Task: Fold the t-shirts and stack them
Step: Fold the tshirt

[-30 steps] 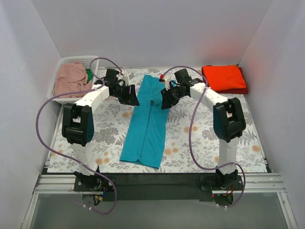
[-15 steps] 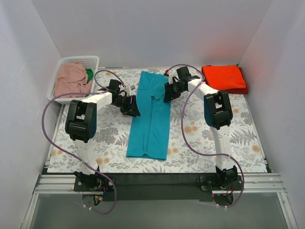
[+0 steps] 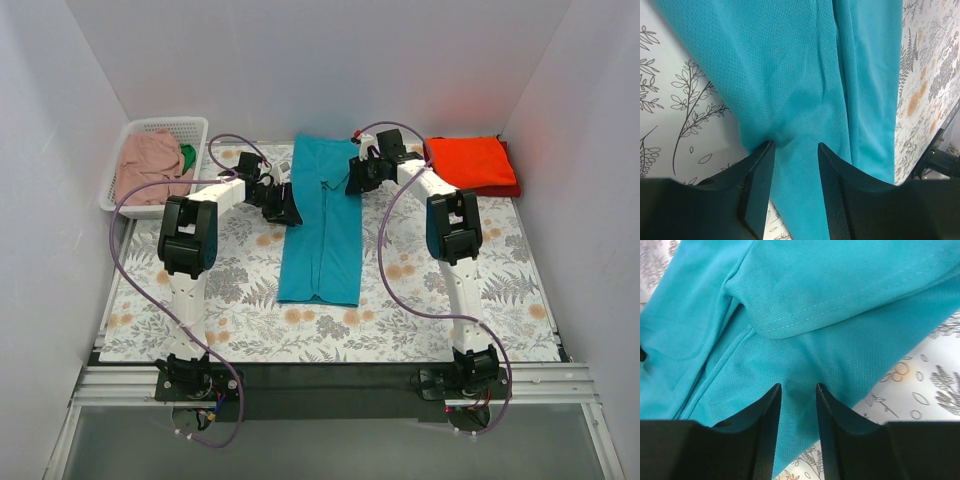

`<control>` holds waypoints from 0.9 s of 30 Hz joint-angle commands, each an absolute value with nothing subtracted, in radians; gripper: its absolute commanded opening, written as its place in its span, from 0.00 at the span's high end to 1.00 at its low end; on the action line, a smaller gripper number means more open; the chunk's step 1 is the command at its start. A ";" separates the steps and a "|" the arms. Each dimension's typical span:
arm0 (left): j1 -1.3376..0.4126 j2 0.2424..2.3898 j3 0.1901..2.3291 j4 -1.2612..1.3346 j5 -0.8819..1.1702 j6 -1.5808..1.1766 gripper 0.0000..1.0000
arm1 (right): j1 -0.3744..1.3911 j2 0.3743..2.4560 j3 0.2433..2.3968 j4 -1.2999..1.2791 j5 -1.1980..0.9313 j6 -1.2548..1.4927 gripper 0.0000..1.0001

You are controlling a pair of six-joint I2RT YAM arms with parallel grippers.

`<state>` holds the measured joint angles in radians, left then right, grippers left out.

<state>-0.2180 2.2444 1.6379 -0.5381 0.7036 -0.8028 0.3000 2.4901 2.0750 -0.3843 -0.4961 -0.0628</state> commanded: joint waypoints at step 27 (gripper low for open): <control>-0.212 1.241 0.746 -0.503 0.907 0.122 0.44 | 0.688 1.528 1.060 -0.505 -0.373 -0.568 0.43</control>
